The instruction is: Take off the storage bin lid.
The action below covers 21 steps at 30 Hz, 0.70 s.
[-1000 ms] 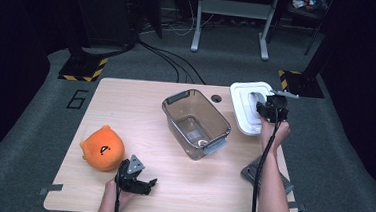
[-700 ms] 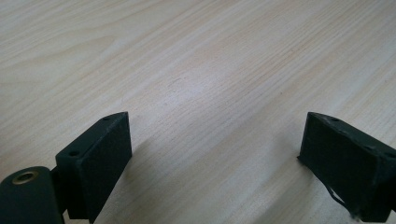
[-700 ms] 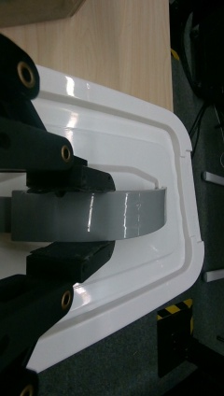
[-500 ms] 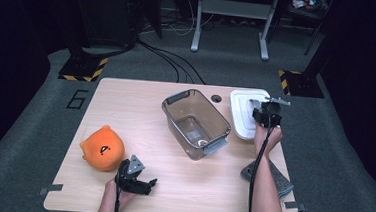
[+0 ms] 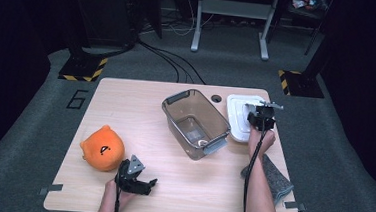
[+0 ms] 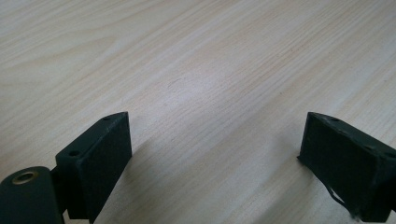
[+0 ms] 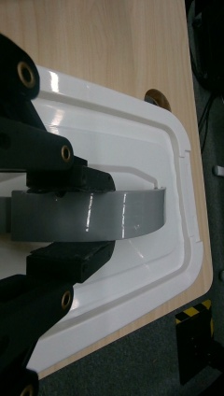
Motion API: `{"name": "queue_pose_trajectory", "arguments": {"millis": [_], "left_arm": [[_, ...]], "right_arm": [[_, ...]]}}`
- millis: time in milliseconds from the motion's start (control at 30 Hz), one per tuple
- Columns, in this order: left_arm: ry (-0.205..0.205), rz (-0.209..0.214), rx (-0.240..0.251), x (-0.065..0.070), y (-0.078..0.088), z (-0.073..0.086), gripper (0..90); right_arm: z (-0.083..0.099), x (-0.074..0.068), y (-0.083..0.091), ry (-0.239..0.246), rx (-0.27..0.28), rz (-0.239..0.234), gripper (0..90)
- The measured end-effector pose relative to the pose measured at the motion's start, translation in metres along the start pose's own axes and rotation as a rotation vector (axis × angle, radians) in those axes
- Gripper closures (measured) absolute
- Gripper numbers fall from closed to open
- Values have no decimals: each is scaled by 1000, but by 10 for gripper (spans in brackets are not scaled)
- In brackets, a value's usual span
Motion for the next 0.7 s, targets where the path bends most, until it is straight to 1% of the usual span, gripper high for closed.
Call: {"name": "queue_pose_trajectory", "arguments": {"millis": [33, 67, 233, 267, 300, 333, 367, 567, 667, 700], "left_arm": [[0, 0, -1, 0, 0, 0, 87], [1, 1, -1, 0, 0, 0, 87], [1, 1, -1, 0, 0, 0, 87], [1, 1, -2, 0, 0, 0, 87], [0, 2, -1, 0, 0, 0, 87], [0, 2, -2, 0, 0, 0, 87], [0, 2, -2, 0, 0, 0, 87], [-2, 1, -1, -1, 0, 0, 87], [-2, 2, -2, -1, 0, 0, 87], [-2, 2, -2, -1, 0, 0, 87]], "right_arm": [[1, 0, -1, -9, -5, 1, 663], [2, 0, -3, -4, -3, 2, 663], [7, 0, -10, -24, -18, 3, 663], [8, 1, -11, -21, -17, 2, 663], [9, 1, -12, -32, -22, 3, 663], [9, 2, -13, -30, -20, 5, 663], [9, 2, -14, -40, -22, 8, 663], [13, 5, -20, -44, -37, 26, 662], [15, 6, -24, -61, -44, 23, 662], [16, 7, -25, -57, -45, 26, 661]]}}
Point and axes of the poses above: each handheld gripper's, and its own axes: y roughly backward along the jaws, z roughly out of its underside, x roughly to its right, the point moved 6 cm from there along -y, roughly forward along the jaws, and after that the axes turned 9 degrees about -x, right-handed, at the moved point
